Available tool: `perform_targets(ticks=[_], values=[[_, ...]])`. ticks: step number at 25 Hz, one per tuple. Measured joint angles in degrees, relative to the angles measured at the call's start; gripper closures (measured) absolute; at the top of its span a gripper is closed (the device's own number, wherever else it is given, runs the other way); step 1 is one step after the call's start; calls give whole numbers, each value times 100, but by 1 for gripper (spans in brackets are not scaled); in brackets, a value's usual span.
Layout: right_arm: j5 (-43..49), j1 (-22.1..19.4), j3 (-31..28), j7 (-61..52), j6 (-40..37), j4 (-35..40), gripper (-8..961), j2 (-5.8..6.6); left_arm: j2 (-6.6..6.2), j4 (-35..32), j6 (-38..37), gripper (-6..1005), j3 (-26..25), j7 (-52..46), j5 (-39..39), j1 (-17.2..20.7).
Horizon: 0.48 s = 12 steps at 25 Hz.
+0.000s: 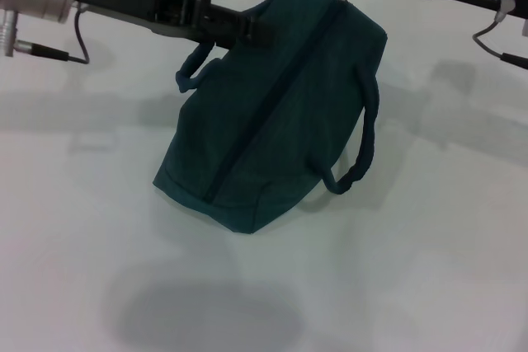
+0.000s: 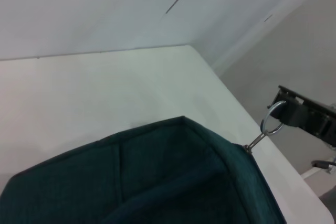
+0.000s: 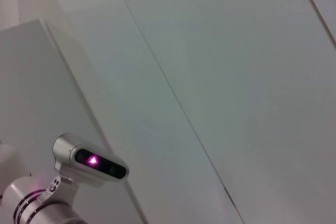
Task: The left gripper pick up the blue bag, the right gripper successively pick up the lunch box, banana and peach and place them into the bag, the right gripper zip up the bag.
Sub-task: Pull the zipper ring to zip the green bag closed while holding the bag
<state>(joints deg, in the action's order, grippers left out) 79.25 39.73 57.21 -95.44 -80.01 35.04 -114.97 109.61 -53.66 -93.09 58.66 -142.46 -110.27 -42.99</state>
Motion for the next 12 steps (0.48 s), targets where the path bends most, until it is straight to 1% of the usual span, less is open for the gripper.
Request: perform_targets(ticks=[5,10,12], values=[[-4,0,0,0,-35,-5,918,-6,85,-5,-3,144,26,53,-15,27],[-7,-10,0,0,-69,-12,917,-22,178,-7,67,146,-99,55,-110,99],[-11,-32,0,0,-79,-15,916,-23,188,1,68,245,-113,67,-150,103]])
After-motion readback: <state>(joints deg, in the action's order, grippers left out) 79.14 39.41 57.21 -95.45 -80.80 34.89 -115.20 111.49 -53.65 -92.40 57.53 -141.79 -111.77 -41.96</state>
